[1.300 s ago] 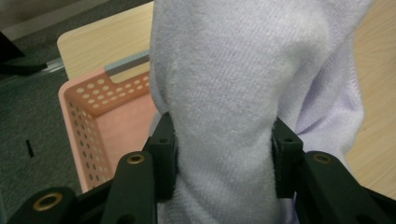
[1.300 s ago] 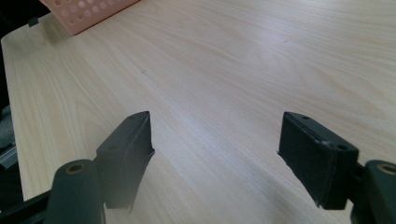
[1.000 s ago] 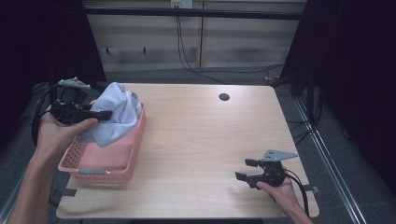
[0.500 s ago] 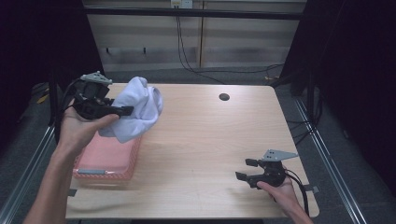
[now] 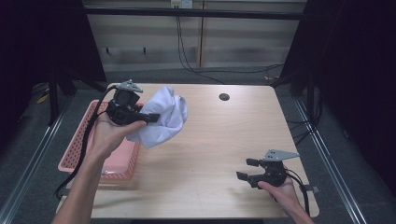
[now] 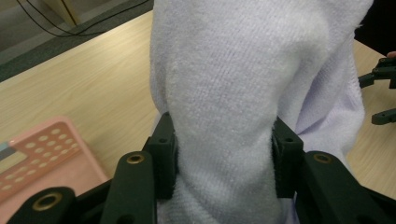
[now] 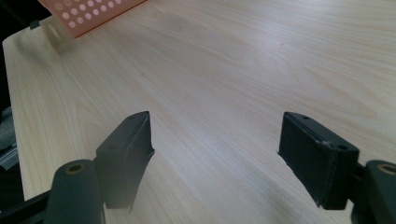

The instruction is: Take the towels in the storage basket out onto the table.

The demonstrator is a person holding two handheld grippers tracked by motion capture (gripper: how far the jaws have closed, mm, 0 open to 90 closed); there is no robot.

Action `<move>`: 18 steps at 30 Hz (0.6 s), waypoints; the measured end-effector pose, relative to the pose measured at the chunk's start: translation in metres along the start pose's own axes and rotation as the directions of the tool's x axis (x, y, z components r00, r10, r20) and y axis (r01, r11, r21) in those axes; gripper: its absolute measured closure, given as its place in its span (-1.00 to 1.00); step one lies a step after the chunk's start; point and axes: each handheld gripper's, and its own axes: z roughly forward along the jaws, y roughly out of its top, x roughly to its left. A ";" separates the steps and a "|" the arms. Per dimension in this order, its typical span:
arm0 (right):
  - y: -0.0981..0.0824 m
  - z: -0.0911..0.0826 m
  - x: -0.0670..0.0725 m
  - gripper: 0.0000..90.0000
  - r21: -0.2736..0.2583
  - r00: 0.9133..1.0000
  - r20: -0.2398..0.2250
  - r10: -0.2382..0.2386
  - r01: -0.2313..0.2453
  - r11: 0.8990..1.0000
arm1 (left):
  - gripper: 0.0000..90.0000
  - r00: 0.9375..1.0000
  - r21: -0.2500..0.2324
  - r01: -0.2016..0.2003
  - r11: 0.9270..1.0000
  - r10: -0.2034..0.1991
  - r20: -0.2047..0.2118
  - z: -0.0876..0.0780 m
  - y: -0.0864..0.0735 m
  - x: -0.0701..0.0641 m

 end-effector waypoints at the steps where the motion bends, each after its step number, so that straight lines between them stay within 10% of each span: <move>1: 0.000 0.000 0.000 -0.44 -0.002 1.000 -0.001 -0.001 0.001 1.000 | 0.22 1.000 0.001 -0.003 1.000 0.003 0.012 0.005 0.000 -0.002; 18: 0.000 -0.001 -0.003 -0.44 0.001 1.000 0.009 0.007 -0.007 1.000 | 0.20 0.991 0.058 -0.038 0.998 0.030 0.129 0.093 -0.014 -0.049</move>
